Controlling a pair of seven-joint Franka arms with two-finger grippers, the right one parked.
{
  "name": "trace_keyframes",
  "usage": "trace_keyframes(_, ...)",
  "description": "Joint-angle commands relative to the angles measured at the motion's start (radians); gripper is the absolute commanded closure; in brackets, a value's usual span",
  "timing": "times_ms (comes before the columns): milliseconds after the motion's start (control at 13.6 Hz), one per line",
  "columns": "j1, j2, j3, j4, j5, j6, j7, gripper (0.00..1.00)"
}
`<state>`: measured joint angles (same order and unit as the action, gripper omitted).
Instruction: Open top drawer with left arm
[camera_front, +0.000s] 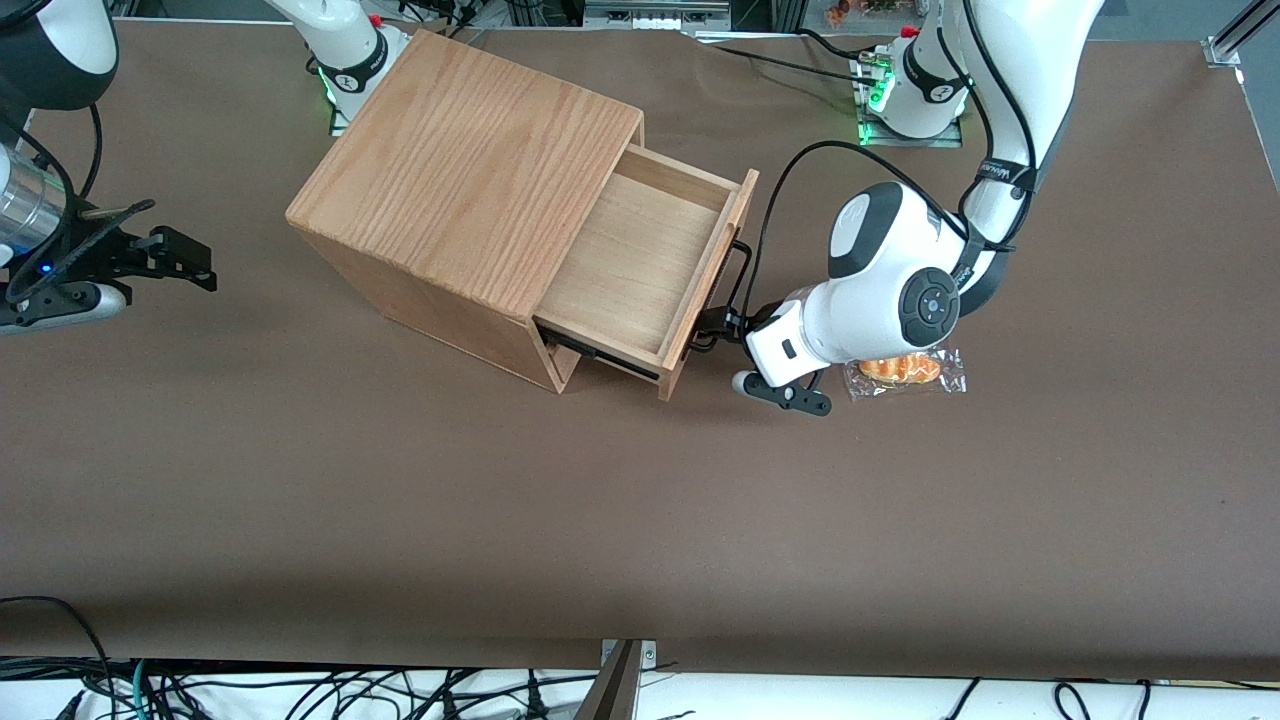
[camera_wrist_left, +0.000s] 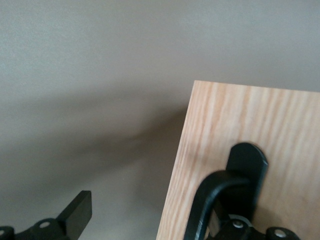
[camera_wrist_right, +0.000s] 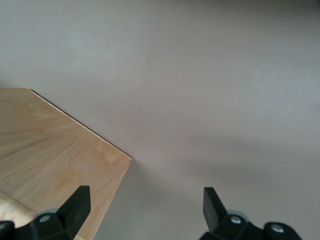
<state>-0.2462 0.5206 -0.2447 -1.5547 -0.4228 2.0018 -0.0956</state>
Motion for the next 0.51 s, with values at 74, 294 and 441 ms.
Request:
trace_keyframes(74, -0.005, 0.003, -0.002, 0.116, 0.018, -0.124, -0.082, 0.00)
trace_keyframes(294, 0.014, 0.001, -0.001, 0.122, 0.019, -0.129, -0.087, 0.00)
trace_keyframes(441, 0.070, -0.001, -0.002, 0.137, 0.025, -0.147, -0.087, 0.00)
